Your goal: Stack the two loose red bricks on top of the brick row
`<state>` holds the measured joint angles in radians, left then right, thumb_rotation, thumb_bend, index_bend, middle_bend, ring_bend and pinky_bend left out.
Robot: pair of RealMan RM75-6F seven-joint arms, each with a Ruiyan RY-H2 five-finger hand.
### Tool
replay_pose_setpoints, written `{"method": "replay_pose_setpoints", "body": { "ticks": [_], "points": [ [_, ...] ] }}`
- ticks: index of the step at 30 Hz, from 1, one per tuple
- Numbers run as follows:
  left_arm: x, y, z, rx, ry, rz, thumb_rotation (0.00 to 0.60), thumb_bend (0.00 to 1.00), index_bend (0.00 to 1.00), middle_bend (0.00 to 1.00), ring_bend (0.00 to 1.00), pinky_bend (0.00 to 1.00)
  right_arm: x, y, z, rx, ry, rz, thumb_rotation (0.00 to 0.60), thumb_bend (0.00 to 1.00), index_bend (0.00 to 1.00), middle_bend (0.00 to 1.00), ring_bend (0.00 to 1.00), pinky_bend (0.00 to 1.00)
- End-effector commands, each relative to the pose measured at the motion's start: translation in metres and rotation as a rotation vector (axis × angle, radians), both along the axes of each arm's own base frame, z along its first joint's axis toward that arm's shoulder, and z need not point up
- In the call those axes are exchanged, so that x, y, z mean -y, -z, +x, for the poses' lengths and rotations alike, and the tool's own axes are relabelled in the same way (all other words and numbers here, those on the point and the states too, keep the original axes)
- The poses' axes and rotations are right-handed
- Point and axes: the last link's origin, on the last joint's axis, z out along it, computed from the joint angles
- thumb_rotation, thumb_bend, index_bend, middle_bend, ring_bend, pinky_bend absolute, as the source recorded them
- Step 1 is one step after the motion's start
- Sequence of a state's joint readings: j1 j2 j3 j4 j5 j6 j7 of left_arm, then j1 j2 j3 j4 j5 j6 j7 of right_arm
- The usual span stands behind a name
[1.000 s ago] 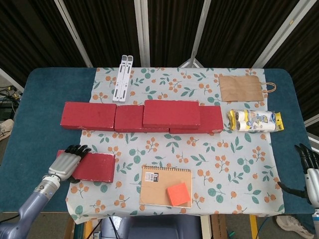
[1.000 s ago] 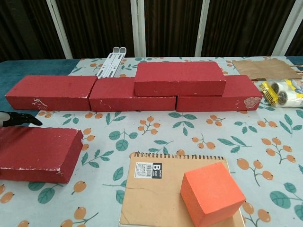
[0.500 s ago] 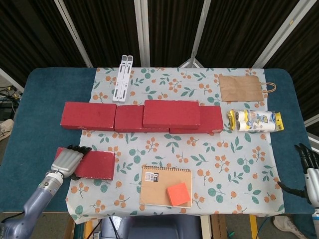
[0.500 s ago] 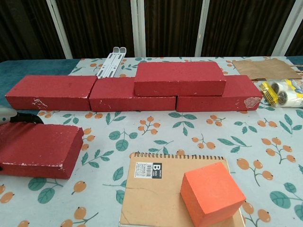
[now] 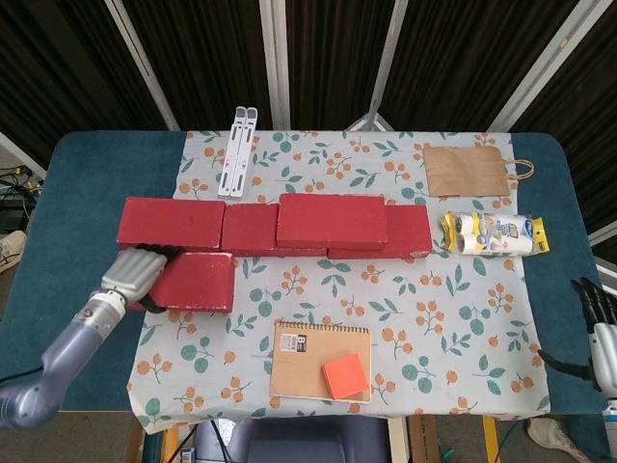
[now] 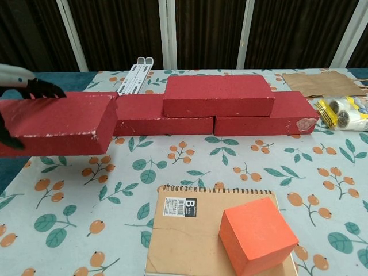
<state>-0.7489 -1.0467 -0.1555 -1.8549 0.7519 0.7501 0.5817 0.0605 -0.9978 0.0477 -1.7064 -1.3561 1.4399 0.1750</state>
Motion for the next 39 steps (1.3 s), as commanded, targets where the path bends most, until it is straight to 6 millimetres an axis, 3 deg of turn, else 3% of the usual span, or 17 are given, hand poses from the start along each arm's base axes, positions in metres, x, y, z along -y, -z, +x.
{"method": "replay_pose_setpoints", "body": {
  "ticks": [1,5,16,27,39],
  "points": [
    [-0.047,-0.018,0.021,-0.059,0.031,0.022,0.6,0.02,0.24,0.27,0.21,0.26,0.003,0.002,-0.001,-0.005,0.009,0.004,0.6,0.03,0.0,0.0,0.0,0.0],
    [-0.08,-0.014,0.032,-0.129,0.048,0.033,0.6,0.02,0.24,0.26,0.19,0.24,0.006,0.004,-0.002,-0.015,0.026,0.004,0.6,0.04,0.0,0.0,0.0,0.0],
    [-0.131,0.01,0.052,-0.126,0.019,0.051,0.6,0.02,0.22,0.22,0.16,0.22,0.012,0.005,-0.008,-0.03,0.083,-0.002,0.6,0.03,0.0,0.0,0.0,0.0],
    [-0.154,0.034,0.061,-0.122,-0.008,0.047,0.6,0.02,0.19,0.14,0.13,0.22,0.011,0.001,-0.014,-0.04,0.119,-0.018,0.6,0.04,0.0,0.0,0.0,0.0],
    [-0.154,0.041,0.065,-0.083,-0.035,0.036,0.6,0.02,0.19,0.14,0.13,0.2,0.01,0.0,-0.014,-0.032,0.118,-0.022,0.6,0.03,0.0,0.0,0.0,0.0]
  ]
}}
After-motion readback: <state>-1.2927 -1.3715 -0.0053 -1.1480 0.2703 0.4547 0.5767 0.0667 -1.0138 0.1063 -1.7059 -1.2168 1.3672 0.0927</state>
